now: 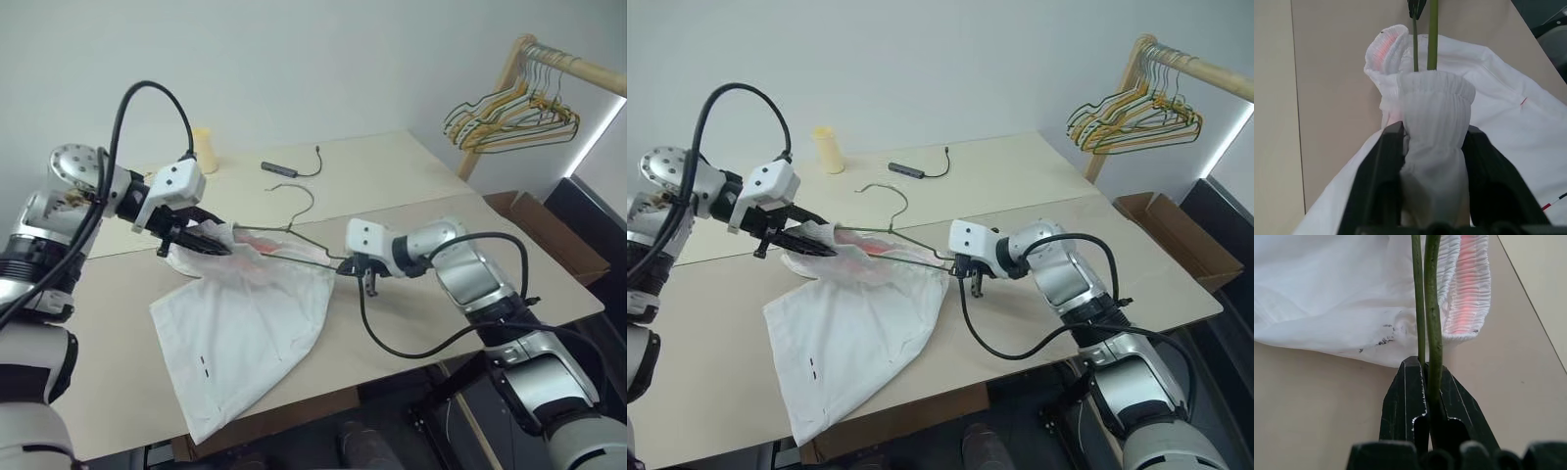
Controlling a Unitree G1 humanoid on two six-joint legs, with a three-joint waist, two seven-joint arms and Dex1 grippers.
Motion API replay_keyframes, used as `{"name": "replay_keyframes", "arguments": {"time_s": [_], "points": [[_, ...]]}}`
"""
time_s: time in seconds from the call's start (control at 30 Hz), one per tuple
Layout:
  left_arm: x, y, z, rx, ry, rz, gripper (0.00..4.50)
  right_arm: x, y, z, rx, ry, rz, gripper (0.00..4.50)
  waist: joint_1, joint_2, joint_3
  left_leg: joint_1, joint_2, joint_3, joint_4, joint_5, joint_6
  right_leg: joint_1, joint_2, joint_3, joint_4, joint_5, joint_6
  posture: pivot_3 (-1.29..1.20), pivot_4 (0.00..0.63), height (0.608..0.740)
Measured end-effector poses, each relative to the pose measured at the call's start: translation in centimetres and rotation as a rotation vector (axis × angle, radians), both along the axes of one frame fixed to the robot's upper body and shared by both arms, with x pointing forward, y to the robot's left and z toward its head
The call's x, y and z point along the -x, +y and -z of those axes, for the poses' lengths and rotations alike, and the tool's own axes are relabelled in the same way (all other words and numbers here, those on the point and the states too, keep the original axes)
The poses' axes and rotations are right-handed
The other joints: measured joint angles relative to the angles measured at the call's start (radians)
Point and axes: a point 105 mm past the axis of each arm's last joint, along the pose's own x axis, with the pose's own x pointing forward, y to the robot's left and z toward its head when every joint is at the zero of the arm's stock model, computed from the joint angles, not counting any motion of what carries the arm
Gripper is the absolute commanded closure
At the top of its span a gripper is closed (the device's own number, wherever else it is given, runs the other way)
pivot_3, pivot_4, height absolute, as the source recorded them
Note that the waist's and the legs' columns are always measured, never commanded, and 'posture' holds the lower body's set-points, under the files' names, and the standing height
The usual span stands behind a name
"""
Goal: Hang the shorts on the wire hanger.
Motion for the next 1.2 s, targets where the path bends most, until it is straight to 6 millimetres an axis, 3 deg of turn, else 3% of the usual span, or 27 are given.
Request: {"name": "replay_keyframes", "arguments": {"time_s": [0.1,0.3,0.4,0.5,0.67,0.83,1.0,1.1,1.2], "points": [[0.0,0.0,0.2,0.001,0.005,-0.007,4.48,0.1,0.1,0.3,0.019,0.0,-0.004,4.5,0.0,0.0,0.0,0.0,0.0,0.0,0.0,0.0,0.0,0.0,0.0,0.0,0.0,0.0,0.0,-0.16,0.0,0.74],[0.0,0.4,0.9,-0.018,0.009,-0.019,4.48,0.1,0.3,0.4,0.017,0.008,0.006,4.5,-0.001,0.0,0.0,0.0,0.0,0.0,0.0,0.0,0.0,0.0,0.0,0.0,0.0,0.0,0.0,-0.17,0.0,0.74],[-0.6,0.9,1.1,-0.059,-0.045,-0.044,4.48,-0.3,0.7,0.3,-0.005,-0.073,0.006,4.5,0.0,0.0,0.0,0.0,0.0,0.0,0.0,0.0,0.0,0.0,0.0,0.0,0.0,0.0,0.0,-0.17,0.0,0.74],[-0.8,1.2,0.9,-0.085,-0.085,-0.055,4.5,-0.4,1.0,0.2,-0.037,-0.111,0.008,3.67,0.0,0.0,0.0,0.0,0.0,0.0,0.0,0.0,0.0,0.0,0.0,0.0,0.0,0.0,0.0,-0.18,0.0,0.74],[-1.1,1.6,0.9,-0.055,-0.12,-0.089,4.5,-1.9,0.5,-2.2,-0.103,-0.215,0.094,1.97,-0.003,0.0,0.0,0.0,0.0,0.0,0.001,0.0,0.0,0.0,0.0,0.0,0.001,0.0,0.0,-0.19,0.0,0.74],[-1.6,1.9,-1.0,0.045,-0.185,-0.153,4.5,-3.2,-2.7,-4.1,-0.179,-0.232,0.258,0.18,0.001,0.0,0.0,-0.001,0.0,0.0,0.001,0.0,0.0,0.0,-0.001,0.0,0.0,0.0,0.0,-0.18,0.0,0.74],[-1.4,2.5,-0.9,0.08,-0.187,-0.182,4.5,-2.3,-5.6,-2.5,-0.262,-0.091,0.388,0.18,-0.001,0.0,0.0,-0.001,0.0,0.0,0.001,0.0,0.0,0.0,-0.001,0.0,0.0,0.0,-0.001,-0.17,0.0,0.74],[-1.4,2.6,-0.6,0.076,-0.183,-0.189,4.5,-1.0,-5.9,-1.2,-0.315,0.026,0.408,0.18,-0.003,0.0,0.0,0.0,0.001,-0.001,0.001,0.0,0.0,0.0,0.0,0.0,0.001,0.0,-0.001,-0.17,0.0,0.74],[-1.3,2.5,-1.2,0.086,-0.208,-0.187,4.5,0.3,-4.9,-0.3,-0.376,0.141,0.393,0.18,-0.006,0.0,0.0,0.0,0.0,0.0,0.001,0.0,0.0,0.0,0.0,0.0,0.001,0.0,-0.001,-0.18,0.0,0.74]]}}
